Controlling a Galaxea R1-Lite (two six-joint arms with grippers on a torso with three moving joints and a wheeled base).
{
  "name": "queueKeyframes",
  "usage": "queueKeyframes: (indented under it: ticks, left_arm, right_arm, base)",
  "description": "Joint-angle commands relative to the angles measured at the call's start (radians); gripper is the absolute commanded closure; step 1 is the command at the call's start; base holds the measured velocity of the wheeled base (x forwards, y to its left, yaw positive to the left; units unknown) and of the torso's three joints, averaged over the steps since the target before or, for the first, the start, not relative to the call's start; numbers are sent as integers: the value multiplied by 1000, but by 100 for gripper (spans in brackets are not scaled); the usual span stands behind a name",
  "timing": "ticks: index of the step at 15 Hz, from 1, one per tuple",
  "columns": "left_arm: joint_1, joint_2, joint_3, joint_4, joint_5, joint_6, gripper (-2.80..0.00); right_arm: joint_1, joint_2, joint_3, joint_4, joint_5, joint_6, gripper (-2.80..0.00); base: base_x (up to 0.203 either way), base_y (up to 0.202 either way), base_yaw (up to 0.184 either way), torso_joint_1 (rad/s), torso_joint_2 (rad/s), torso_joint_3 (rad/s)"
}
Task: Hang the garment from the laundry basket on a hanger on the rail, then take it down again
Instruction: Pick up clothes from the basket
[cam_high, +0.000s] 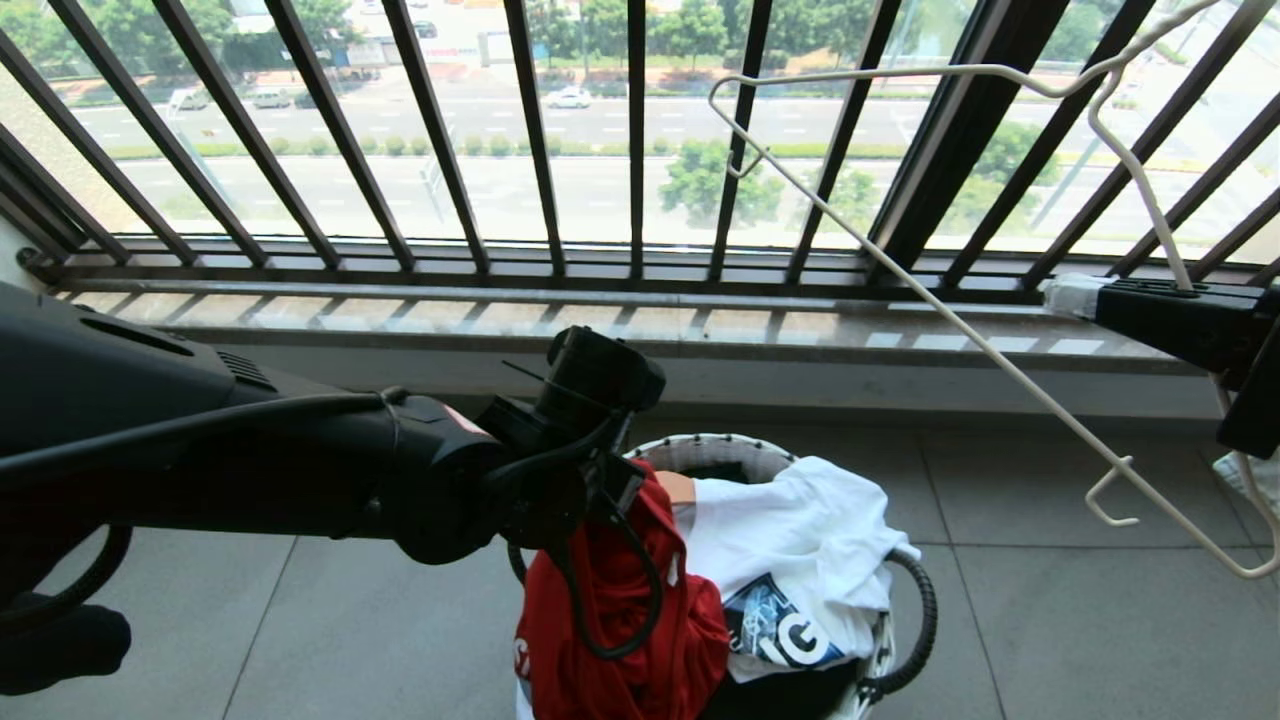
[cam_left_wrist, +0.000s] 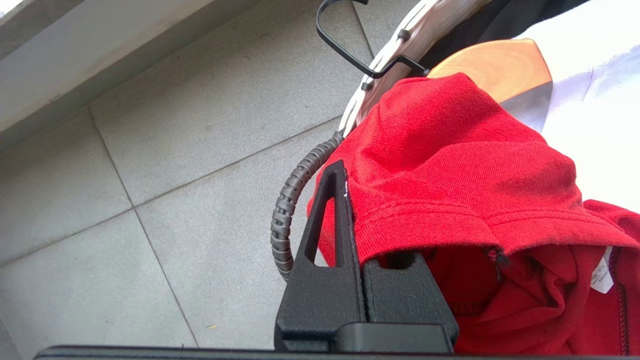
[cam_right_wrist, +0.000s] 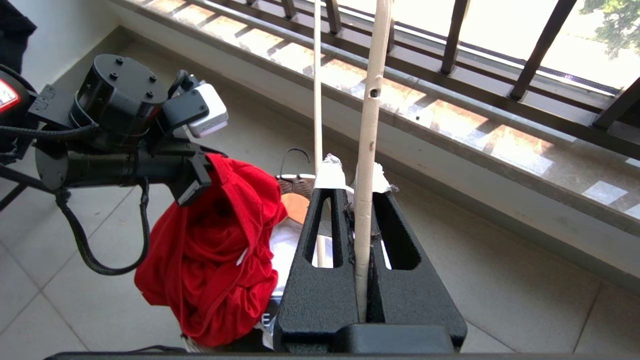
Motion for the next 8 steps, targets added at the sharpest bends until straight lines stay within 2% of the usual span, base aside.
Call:
queueKeyframes:
  ticks: [1,8]
  left_arm:
    - [4,-69,13,-2,0,-21,0]
    - [4,-75,-5,-2,1,-27,0]
  right_arm:
    - [0,-1,0,-1,2,0,0]
    - [0,17,0,-1,0,2,0]
  base:
    - [0,0,0,0,0,0]
    - [0,0,0,0,0,4]
